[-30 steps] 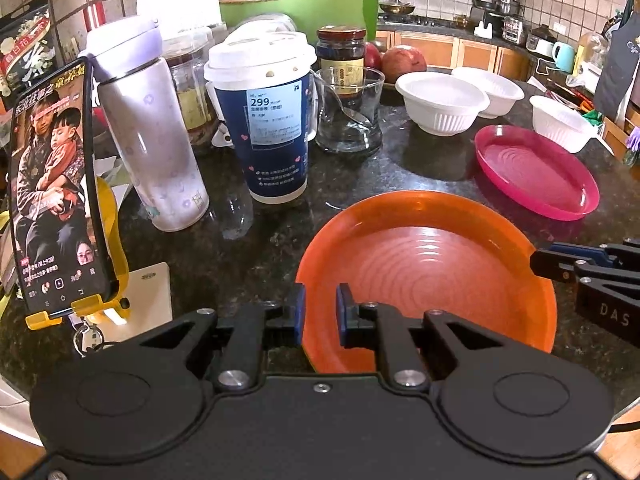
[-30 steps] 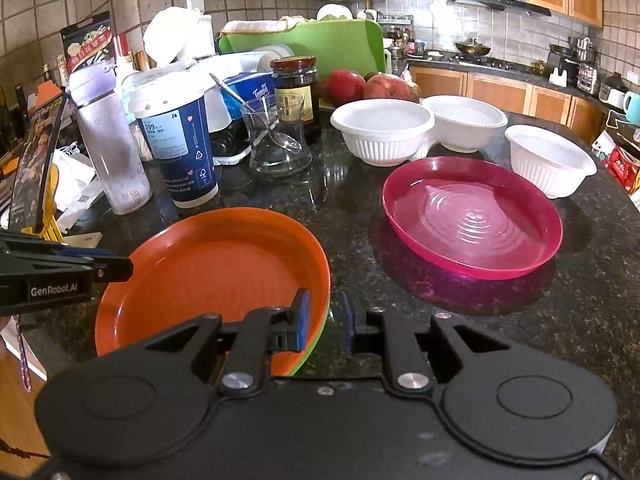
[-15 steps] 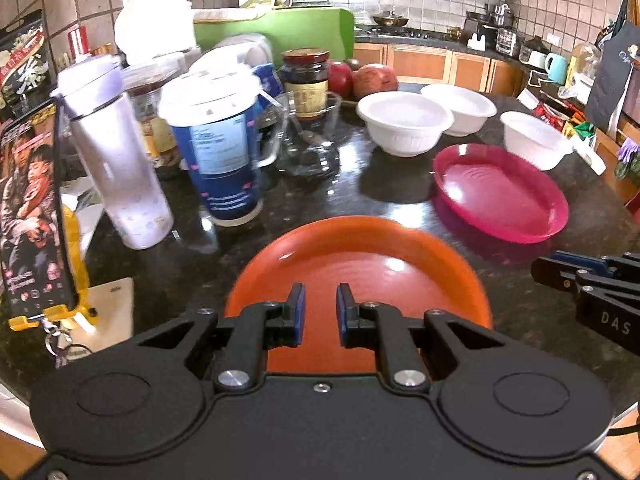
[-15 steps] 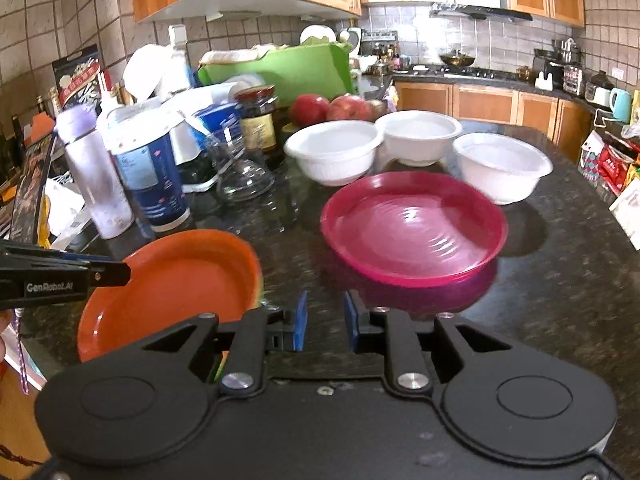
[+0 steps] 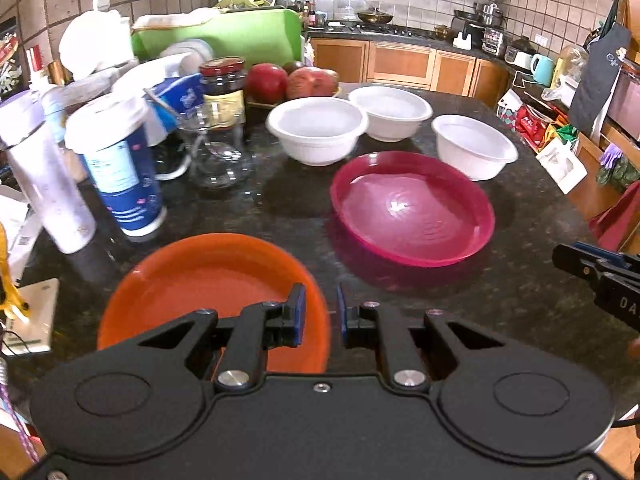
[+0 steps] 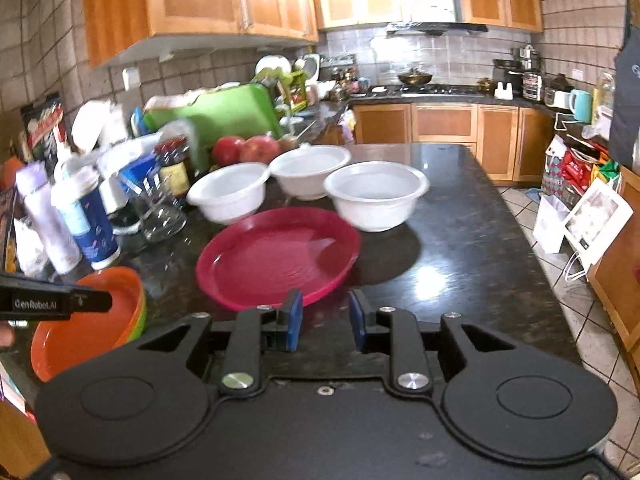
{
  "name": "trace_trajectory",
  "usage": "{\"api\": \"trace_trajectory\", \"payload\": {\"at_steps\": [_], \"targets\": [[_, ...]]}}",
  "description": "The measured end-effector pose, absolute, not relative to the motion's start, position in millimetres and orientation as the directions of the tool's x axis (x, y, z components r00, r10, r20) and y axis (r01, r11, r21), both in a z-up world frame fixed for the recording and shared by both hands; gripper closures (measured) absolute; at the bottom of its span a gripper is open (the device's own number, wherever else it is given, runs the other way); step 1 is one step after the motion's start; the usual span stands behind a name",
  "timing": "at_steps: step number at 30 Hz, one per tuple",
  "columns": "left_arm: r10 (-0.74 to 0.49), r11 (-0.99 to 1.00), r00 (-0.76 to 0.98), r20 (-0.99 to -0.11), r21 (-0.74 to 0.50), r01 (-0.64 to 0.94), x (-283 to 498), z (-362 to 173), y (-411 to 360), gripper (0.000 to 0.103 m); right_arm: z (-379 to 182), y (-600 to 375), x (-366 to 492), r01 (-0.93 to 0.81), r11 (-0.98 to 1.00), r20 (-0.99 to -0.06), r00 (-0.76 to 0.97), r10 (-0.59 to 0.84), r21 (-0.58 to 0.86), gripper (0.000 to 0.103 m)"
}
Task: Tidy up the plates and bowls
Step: 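Move the left tool toward the magenta plate's rim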
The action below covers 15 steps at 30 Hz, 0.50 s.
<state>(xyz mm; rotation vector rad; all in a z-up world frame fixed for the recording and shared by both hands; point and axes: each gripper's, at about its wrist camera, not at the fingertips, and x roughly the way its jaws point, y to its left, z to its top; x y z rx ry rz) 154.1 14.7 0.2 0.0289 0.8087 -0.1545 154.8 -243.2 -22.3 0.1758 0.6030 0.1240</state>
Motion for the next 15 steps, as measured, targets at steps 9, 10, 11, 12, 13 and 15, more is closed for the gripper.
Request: {"api": "trace_trajectory", "payload": {"at_steps": [9,10,11,12,13,15], "targets": [[-0.095,0.994,0.706,-0.701,-0.023,0.11,149.6,2.2,-28.5,0.08,-20.9,-300.8,147.6,-0.031,0.969,-0.443,0.885,0.14,0.244,0.05],[-0.093,0.994,0.709,-0.699,-0.026,0.105,149.3,1.9,-31.3,0.076,-20.1,-305.0,146.6,-0.029,0.973,-0.426,0.896,0.127,0.229,0.046],[-0.093,0.995,0.711,-0.697,-0.032,0.099,149.5,1.5,-34.7,0.074,-19.5,-308.0,146.3,-0.025,0.975,-0.416,0.902,0.117,0.22,0.046],[-0.094,0.995,0.713,-0.695,-0.039,0.093,149.9,1.4,-37.6,0.074,-18.5,-311.8,145.6,-0.024,0.978,-0.405,0.908,0.109,0.209,0.046],[-0.092,0.995,0.716,-0.692,-0.043,0.086,149.9,1.0,-39.9,0.074,-18.0,-314.3,145.8,-0.028,0.979,-0.4,0.91,0.109,0.203,0.046],[-0.069,0.997,0.73,-0.68,-0.037,0.06,150.3,0.5,-45.8,0.074,-16.9,-318.7,148.6,-0.046,0.977,-0.394,0.91,0.127,0.209,0.046]]}}
